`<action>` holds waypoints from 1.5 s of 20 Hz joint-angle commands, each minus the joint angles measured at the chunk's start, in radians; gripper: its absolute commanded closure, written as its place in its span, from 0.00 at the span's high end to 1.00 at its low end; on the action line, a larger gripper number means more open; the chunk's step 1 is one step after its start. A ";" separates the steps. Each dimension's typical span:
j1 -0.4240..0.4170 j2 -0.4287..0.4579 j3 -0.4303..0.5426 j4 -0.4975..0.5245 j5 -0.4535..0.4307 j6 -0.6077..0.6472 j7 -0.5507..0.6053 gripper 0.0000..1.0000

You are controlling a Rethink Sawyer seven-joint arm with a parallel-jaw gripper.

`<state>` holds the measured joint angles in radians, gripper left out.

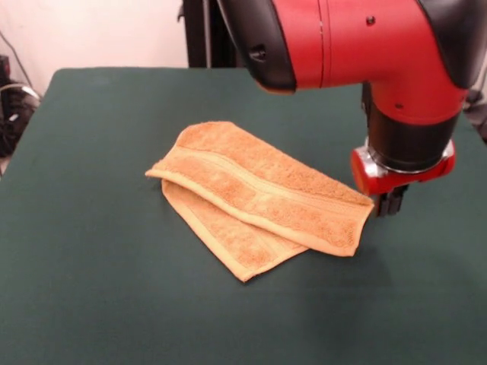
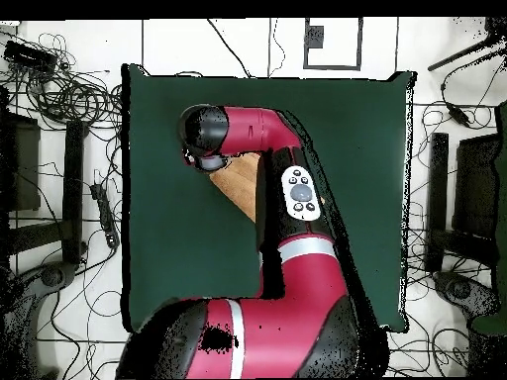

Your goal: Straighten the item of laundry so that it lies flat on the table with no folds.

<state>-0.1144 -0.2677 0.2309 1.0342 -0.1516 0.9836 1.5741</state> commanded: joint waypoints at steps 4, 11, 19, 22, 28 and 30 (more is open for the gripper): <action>0.055 0.085 -0.072 -0.038 0.008 0.101 0.256 0.00; 0.050 0.070 -0.094 -0.028 0.007 0.110 0.199 0.00; 0.045 0.077 -0.104 -0.016 0.013 0.078 0.175 0.00; 0.040 0.078 -0.110 -0.004 0.009 0.062 0.163 0.00; 0.034 0.078 -0.112 0.022 0.013 0.044 0.168 0.00; 0.036 0.075 -0.114 0.034 0.012 0.032 0.173 0.00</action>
<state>-0.0952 -0.2334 0.1068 0.9967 -0.1541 1.0021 1.5743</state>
